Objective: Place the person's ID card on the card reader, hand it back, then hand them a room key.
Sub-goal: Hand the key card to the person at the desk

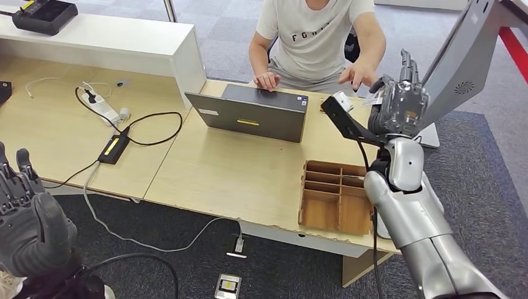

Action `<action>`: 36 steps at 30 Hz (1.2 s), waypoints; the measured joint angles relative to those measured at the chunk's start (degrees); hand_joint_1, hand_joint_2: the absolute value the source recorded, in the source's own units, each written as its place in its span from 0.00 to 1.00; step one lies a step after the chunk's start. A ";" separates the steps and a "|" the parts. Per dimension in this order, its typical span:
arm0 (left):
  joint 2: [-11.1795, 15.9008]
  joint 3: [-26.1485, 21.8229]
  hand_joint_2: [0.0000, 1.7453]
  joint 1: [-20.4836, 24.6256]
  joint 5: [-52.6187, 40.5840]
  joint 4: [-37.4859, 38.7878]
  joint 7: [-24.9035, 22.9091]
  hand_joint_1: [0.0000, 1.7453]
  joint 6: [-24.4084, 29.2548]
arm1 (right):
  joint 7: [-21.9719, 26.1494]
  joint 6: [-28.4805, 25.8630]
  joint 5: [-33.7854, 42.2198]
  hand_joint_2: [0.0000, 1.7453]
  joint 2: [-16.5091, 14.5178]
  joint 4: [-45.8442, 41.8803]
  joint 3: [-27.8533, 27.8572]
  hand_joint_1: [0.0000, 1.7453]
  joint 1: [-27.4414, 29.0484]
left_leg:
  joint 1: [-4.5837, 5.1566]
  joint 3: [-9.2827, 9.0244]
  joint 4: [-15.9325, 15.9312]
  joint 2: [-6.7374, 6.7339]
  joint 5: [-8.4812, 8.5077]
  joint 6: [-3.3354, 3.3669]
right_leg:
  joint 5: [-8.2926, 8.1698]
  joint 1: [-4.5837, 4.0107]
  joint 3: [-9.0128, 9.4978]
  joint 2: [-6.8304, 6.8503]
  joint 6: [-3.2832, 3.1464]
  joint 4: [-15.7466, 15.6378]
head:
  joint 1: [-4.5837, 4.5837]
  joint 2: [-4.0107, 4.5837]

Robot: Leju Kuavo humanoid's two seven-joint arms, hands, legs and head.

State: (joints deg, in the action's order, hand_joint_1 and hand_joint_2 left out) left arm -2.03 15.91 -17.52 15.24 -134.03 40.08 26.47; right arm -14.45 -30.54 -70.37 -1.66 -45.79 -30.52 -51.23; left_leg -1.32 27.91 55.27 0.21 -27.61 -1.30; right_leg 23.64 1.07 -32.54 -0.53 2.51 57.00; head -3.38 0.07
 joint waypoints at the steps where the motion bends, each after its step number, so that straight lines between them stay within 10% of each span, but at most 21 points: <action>1: 0.03 -0.01 1.00 0.06 0.09 0.06 0.01 0.10 0.17 | 0.00 0.02 -0.13 1.00 -0.23 0.26 -0.21 1.00 -0.16 | 0.00 0.00 0.00 0.00 0.00 0.00 | 0.00 0.00 0.00 0.00 0.00 0.00 | 0.01 0.00; 19: 0.52 -0.08 1.00 0.15 0.16 0.03 0.01 0.13 6.68 | 0.07 1.15 -5.74 1.00 -2.34 3.32 -2.40 1.00 0.90 | 0.00 0.03 0.00 0.02 0.00 0.00 | 0.00 0.00 -0.03 0.00 0.00 0.00 | 0.01 0.00; 20: 0.54 -0.08 1.00 0.10 0.12 -0.02 0.01 0.13 6.91 | 0.12 1.14 -6.12 1.00 -2.41 3.50 -2.43 0.95 1.04 | 0.00 0.04 0.00 0.03 0.00 0.00 | 0.00 0.00 -0.03 0.00 0.00 0.00 | 0.01 0.00; 24: 0.55 -0.09 1.00 -0.10 -0.58 -0.42 0.03 0.13 8.22 | 0.70 0.70 -7.51 1.00 -2.93 4.35 -2.56 0.00 1.39 | 0.00 0.05 0.00 0.02 0.00 0.00 | 0.00 0.00 -0.05 0.00 0.00 0.00 | 0.00 0.00; 36: 0.55 0.09 1.00 -1.53 -4.61 -2.26 0.05 0.13 13.05 | 3.49 -2.76 -8.16 1.00 -5.97 7.82 -2.85 0.00 1.65 | 0.00 0.06 0.00 0.02 0.00 0.00 | 0.01 0.00 -0.07 0.00 -0.01 0.00 | 0.01 0.00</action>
State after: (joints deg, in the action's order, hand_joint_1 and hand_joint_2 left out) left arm -1.49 16.00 -19.06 10.64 -136.29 40.13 39.52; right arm -10.96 -33.31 -78.54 -7.62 -37.97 -33.37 -49.58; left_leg -1.32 27.97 55.27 0.23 -27.61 -1.31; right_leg 23.65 1.07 -32.61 -0.53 2.50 57.00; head -3.37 0.07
